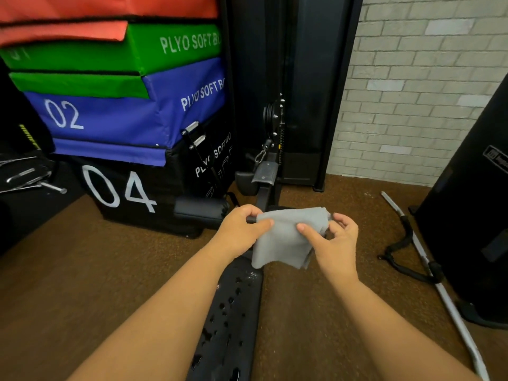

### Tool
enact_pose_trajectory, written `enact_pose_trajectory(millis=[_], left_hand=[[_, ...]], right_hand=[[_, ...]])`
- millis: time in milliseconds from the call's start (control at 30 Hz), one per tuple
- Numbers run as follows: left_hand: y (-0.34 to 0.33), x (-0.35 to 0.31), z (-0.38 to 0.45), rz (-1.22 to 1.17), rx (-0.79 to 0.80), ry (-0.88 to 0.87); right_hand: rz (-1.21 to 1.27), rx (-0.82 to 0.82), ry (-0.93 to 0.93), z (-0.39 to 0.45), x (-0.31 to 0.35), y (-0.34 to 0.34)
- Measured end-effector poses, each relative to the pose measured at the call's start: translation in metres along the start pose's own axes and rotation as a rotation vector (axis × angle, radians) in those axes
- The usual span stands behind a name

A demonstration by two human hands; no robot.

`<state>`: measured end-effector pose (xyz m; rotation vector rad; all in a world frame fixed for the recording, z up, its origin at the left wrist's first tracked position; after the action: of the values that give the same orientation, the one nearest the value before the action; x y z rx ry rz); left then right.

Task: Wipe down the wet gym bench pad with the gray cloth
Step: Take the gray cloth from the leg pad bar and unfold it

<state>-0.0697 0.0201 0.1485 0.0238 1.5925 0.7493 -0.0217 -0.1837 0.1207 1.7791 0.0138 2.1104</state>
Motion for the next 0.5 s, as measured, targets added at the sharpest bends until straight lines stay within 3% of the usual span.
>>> enact_pose_trajectory(millis=[133, 333, 500], left_hand=[[0.020, -0.009, -0.014, -0.102, -0.018, 0.005], [0.046, -0.018, -0.009, -0.128, -0.091, -0.017], [0.050, -0.008, 0.004, -0.146, -0.091, -0.033]], right_hand=[[0.069, -0.020, -0.092, -0.017, 0.017, -0.003], [0.623, 0.285, -0.424, -0.040, 0.040, -0.045], [0.564, 0.457, -0.507, -0.055, 0.043, -0.082]])
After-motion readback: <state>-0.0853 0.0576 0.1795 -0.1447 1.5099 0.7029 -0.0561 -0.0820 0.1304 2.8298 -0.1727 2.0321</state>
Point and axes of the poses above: each hand's wrist, its own z-axis towards the middle knuckle, its own y-axis out of the back of the hand, x = y × z, the point moved 8 cm from there along z, towards the middle knuckle, and after that the axes turned 12 degrees about -x, right-handed, at the moved point
